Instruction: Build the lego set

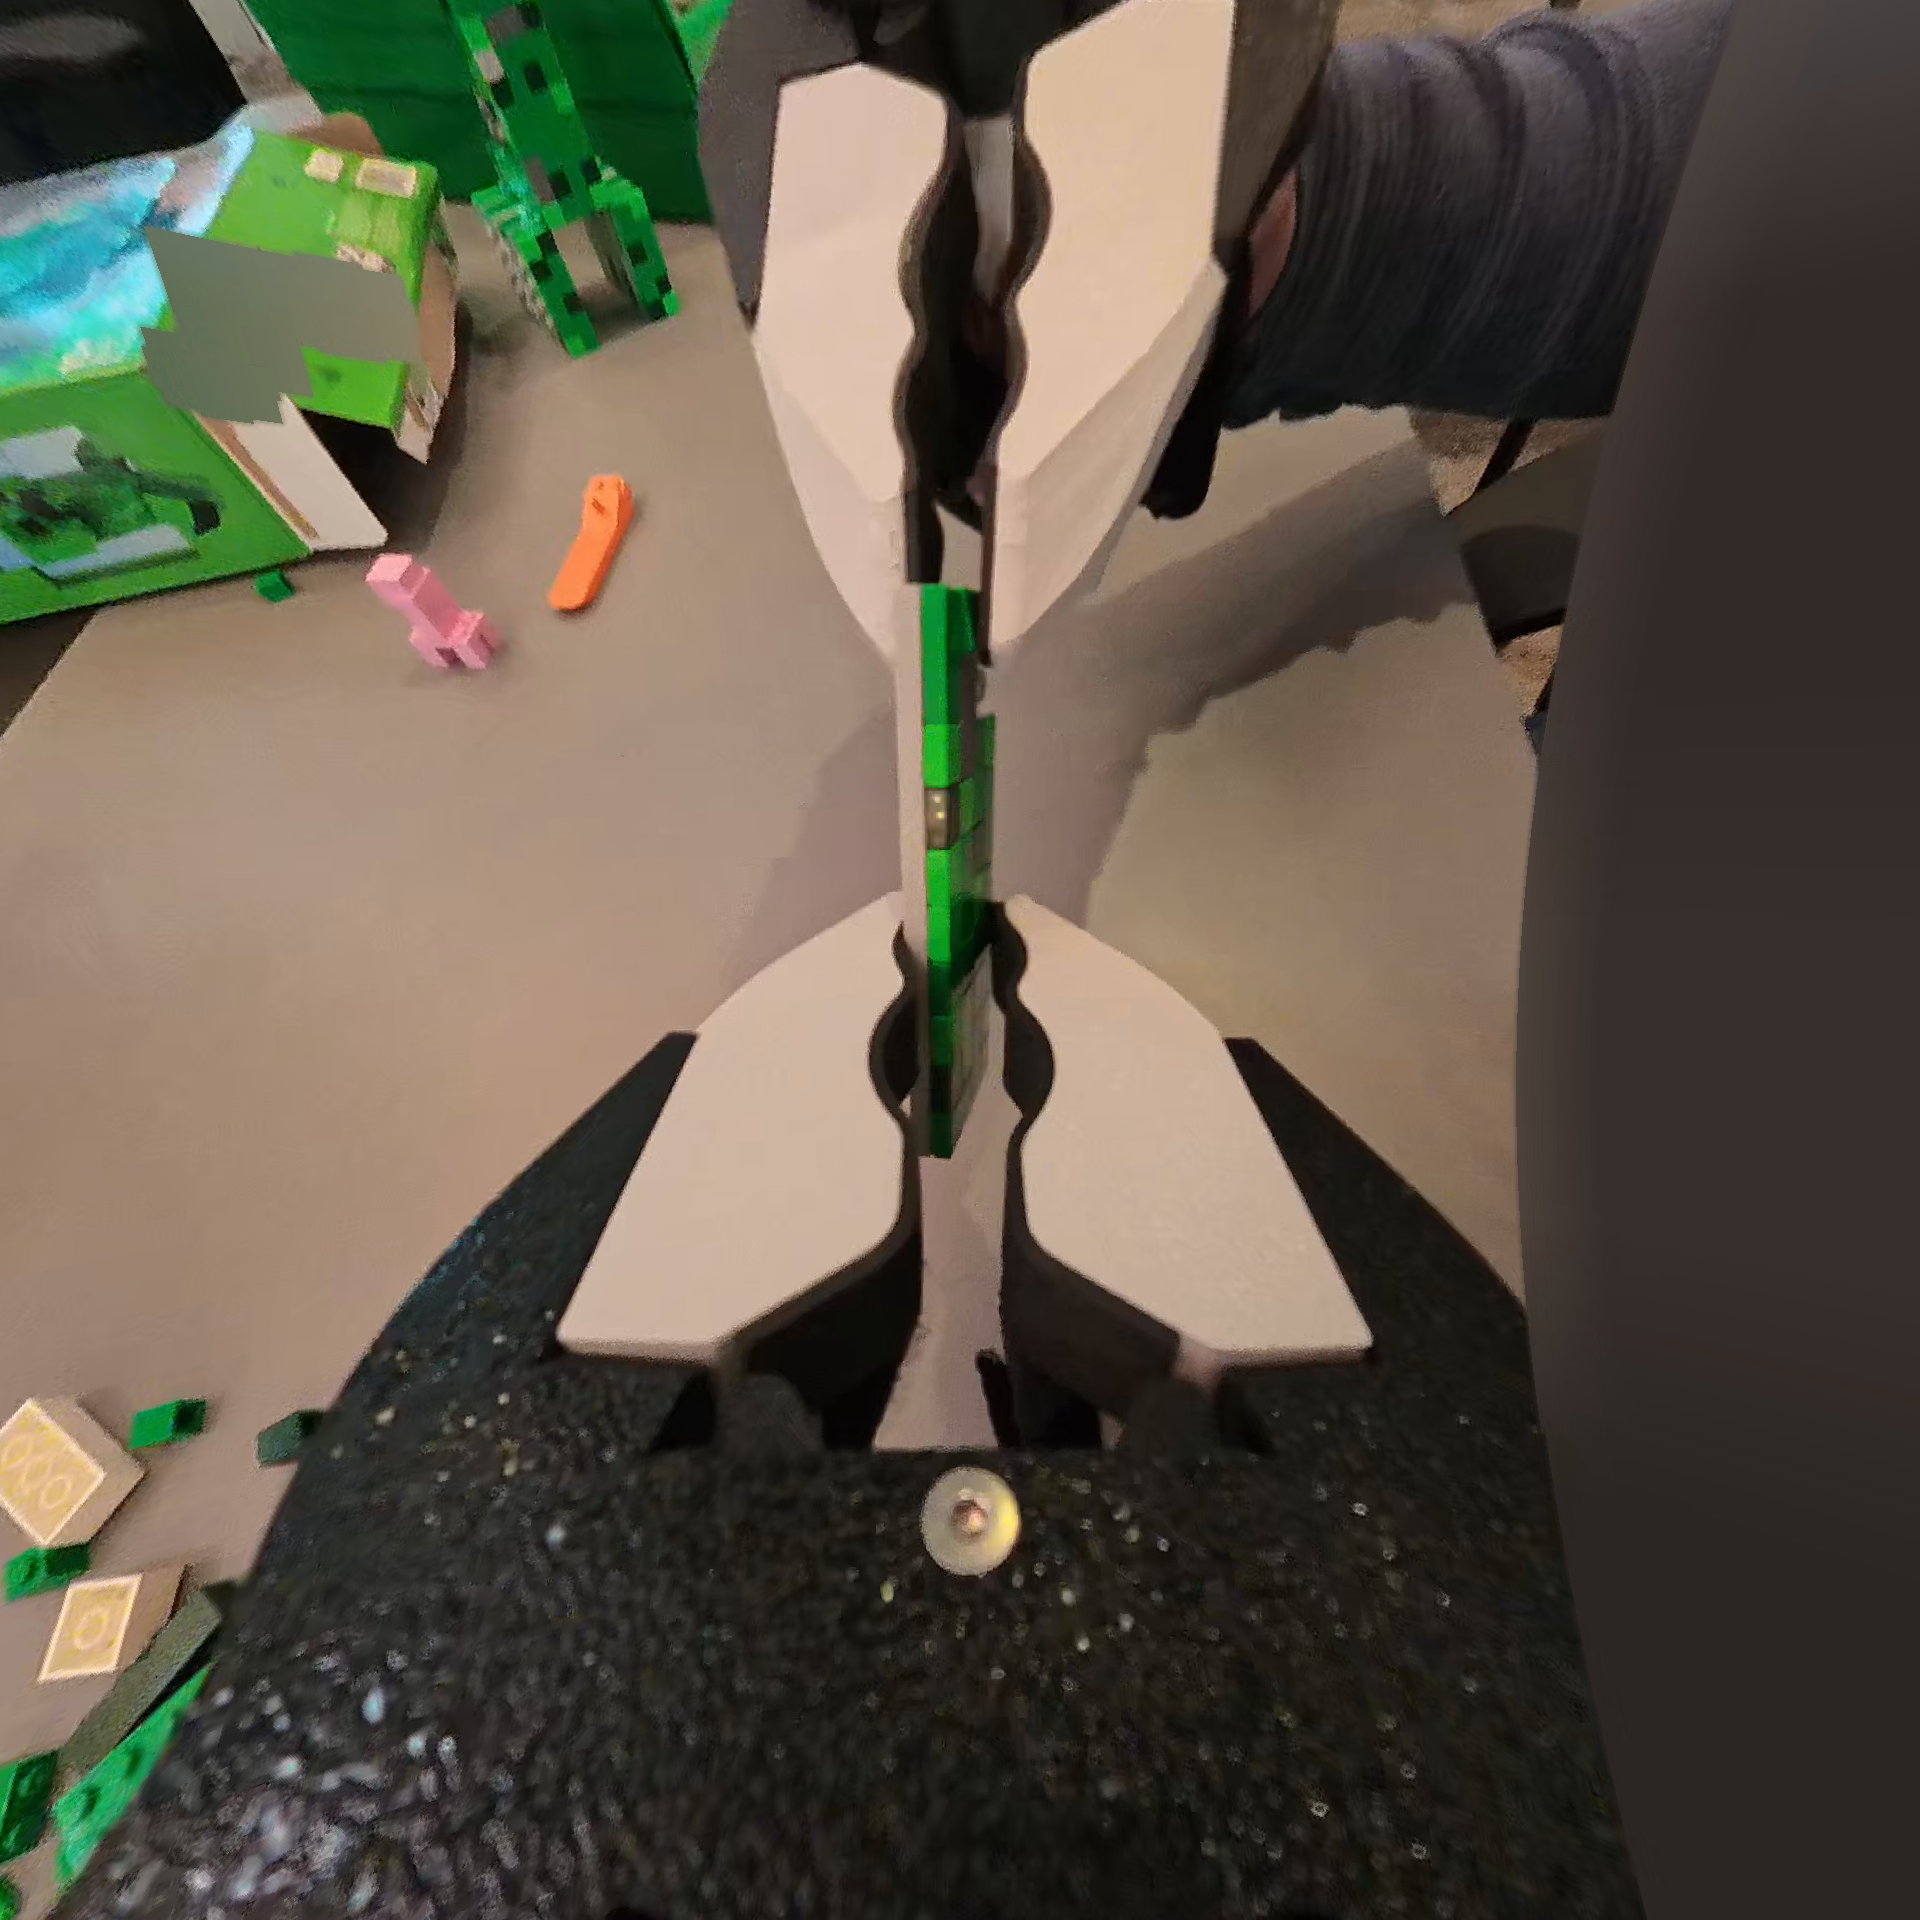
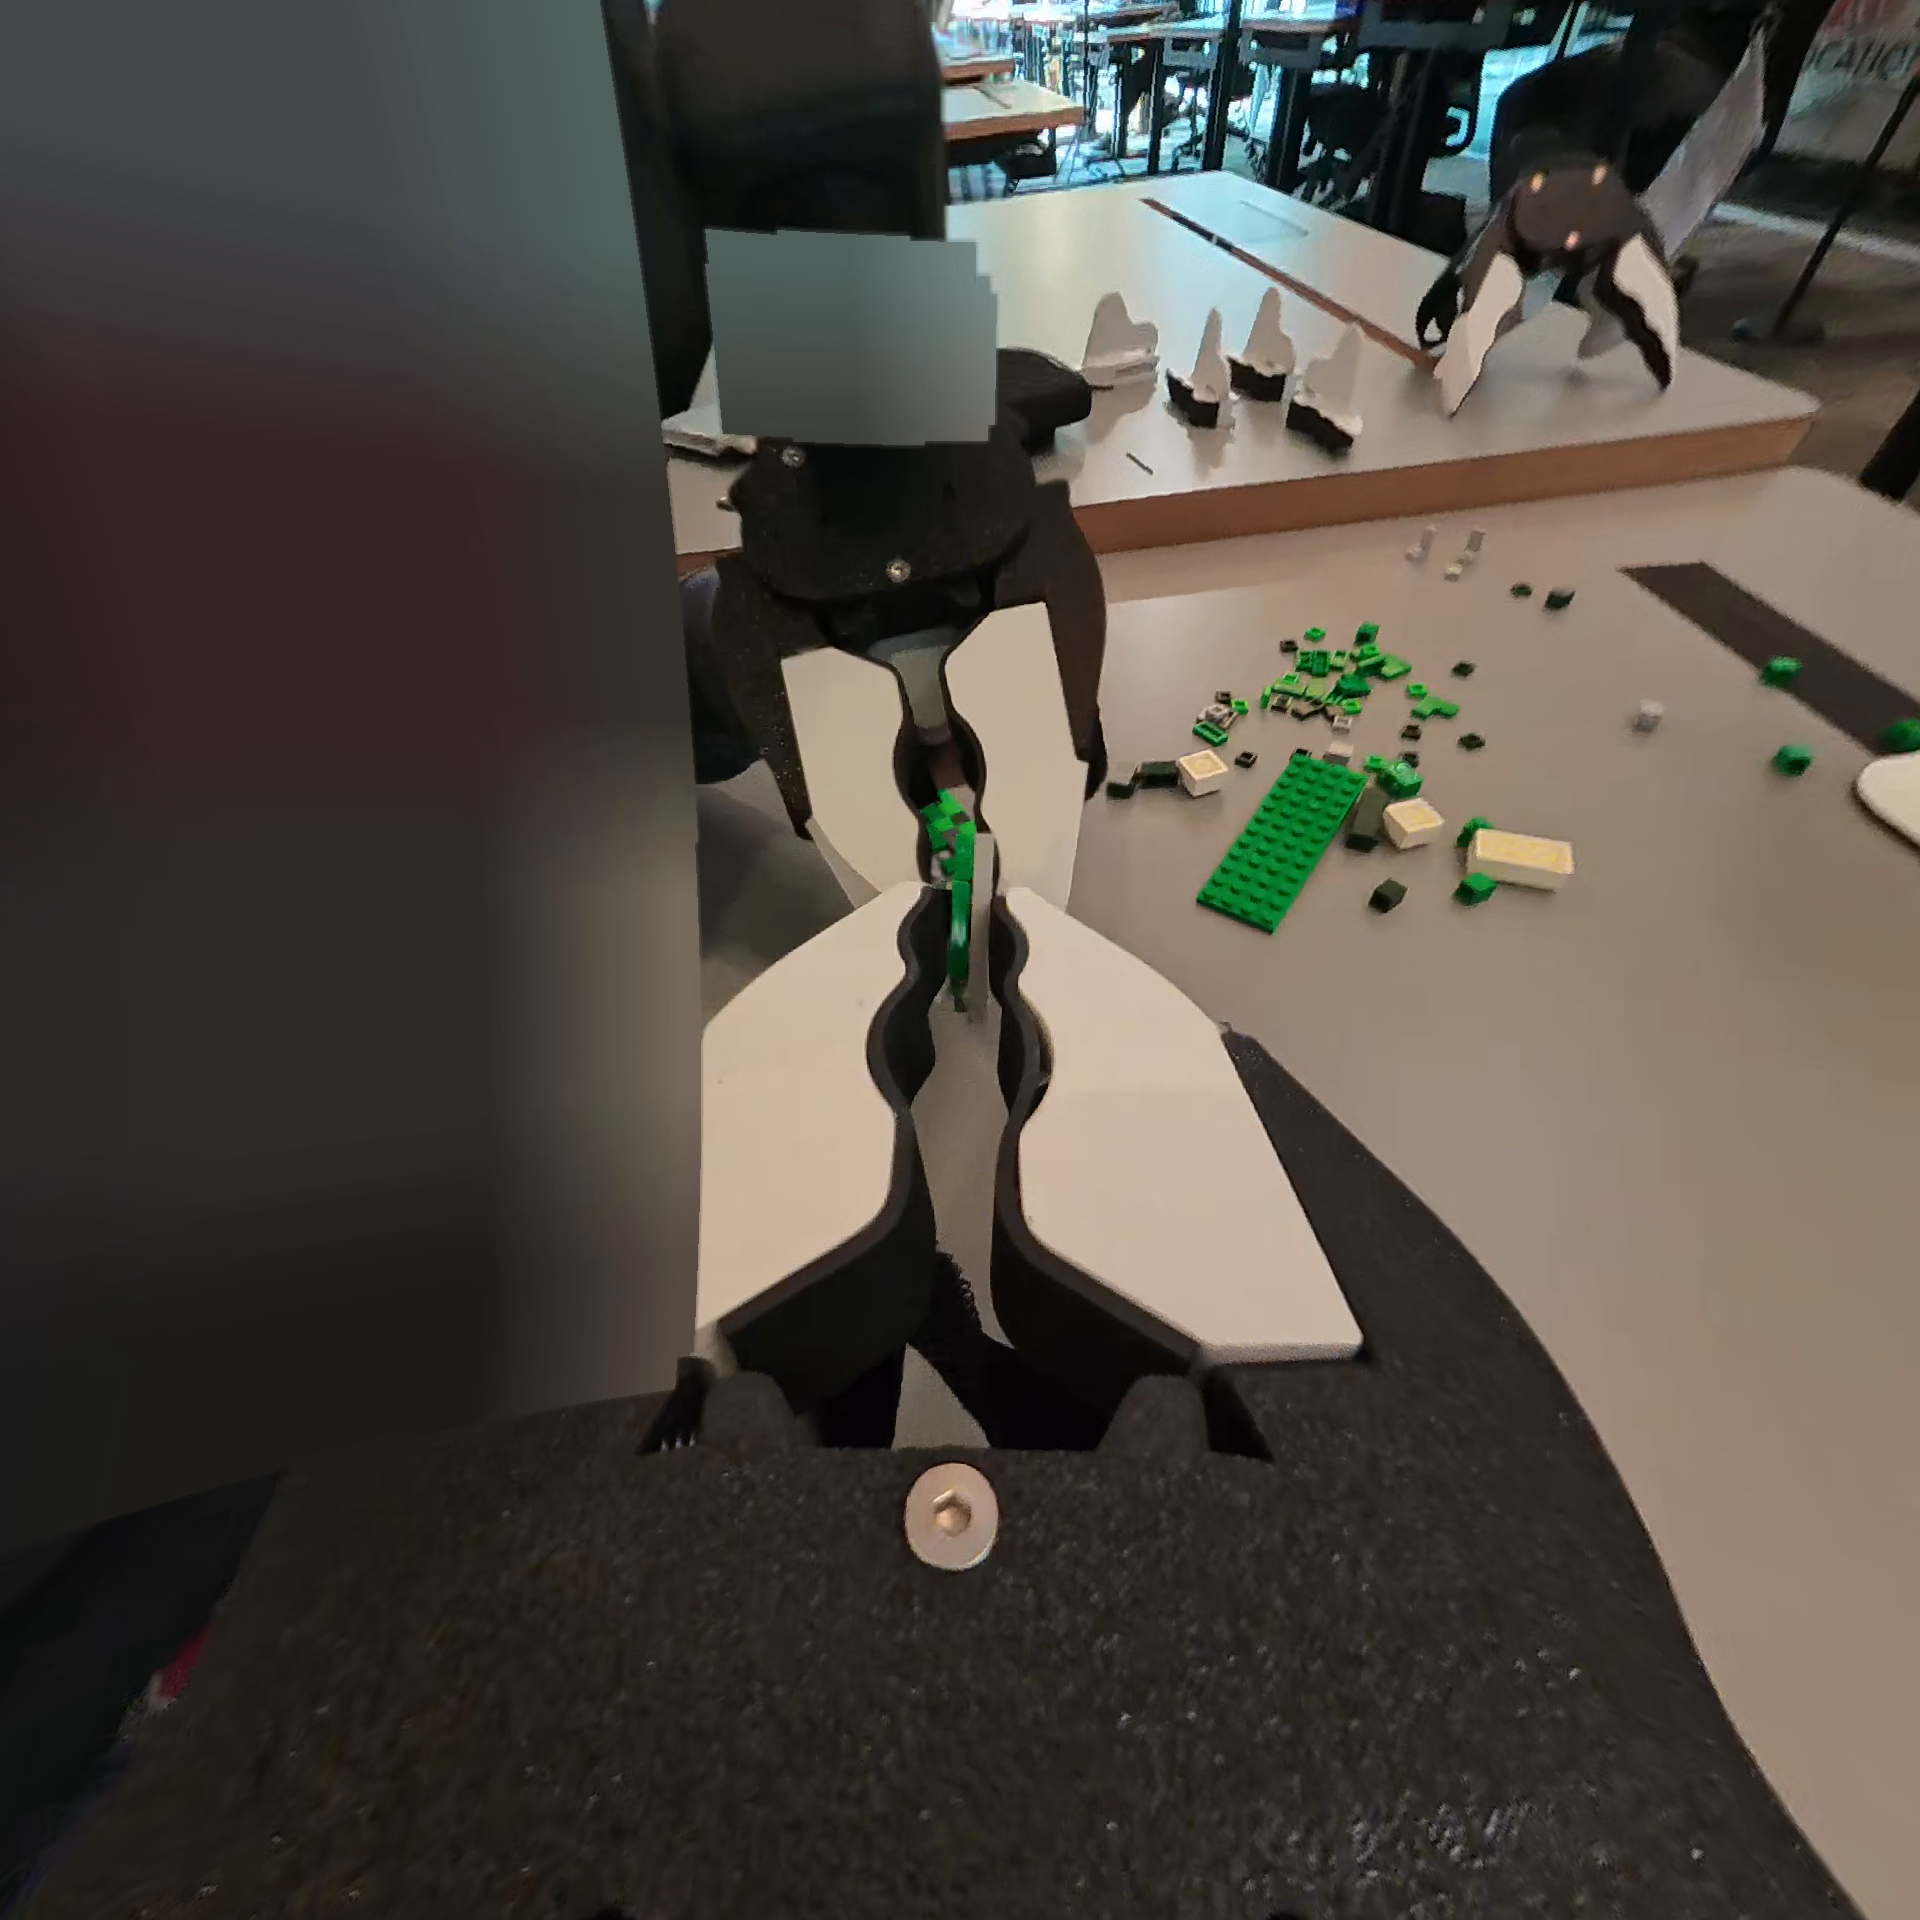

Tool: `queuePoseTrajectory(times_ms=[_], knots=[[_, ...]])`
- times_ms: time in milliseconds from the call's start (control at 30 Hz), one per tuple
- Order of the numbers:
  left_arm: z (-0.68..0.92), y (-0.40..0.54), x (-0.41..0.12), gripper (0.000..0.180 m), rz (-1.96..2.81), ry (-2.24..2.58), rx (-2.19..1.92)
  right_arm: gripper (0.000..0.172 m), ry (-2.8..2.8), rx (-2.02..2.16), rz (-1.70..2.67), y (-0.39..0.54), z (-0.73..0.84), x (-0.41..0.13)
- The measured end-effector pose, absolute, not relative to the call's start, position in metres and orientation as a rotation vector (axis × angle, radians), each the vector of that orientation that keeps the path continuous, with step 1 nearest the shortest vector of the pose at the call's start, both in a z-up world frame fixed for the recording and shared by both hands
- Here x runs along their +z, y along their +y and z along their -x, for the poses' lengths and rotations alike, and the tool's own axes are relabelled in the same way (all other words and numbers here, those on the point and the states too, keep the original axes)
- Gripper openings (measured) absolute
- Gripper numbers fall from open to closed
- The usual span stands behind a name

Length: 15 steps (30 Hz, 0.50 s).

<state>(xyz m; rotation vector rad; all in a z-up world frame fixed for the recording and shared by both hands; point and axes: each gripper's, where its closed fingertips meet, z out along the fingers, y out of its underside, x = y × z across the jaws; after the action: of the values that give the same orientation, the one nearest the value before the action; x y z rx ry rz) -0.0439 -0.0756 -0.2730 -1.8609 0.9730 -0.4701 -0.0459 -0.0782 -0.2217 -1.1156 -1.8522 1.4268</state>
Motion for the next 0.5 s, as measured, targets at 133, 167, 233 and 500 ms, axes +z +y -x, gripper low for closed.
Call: queuePoseTrajectory(times_ms=[133,167,233,500], knots=[[0.039,-0.079,-0.263,0.006,1.803,0.957,-0.555,0.007,-1.866,1.329,1.032,-0.083,0.044,-0.213],[0.038,-0.08,-0.262,0.006,1.796,0.956,-0.573,0.007,-1.87,1.32,1.021,-0.084,0.044,-0.211],[0.038,-0.08,-0.261,0.006,1.787,0.955,-0.572,0.007,-1.872,1.307,1.006,-0.085,0.044,-0.21],[0.075,-0.048,-0.255,0.066,1.752,0.84,-0.109,0.006,-1.435,1.591,1.4,-0.04,0.068,-0.205]])
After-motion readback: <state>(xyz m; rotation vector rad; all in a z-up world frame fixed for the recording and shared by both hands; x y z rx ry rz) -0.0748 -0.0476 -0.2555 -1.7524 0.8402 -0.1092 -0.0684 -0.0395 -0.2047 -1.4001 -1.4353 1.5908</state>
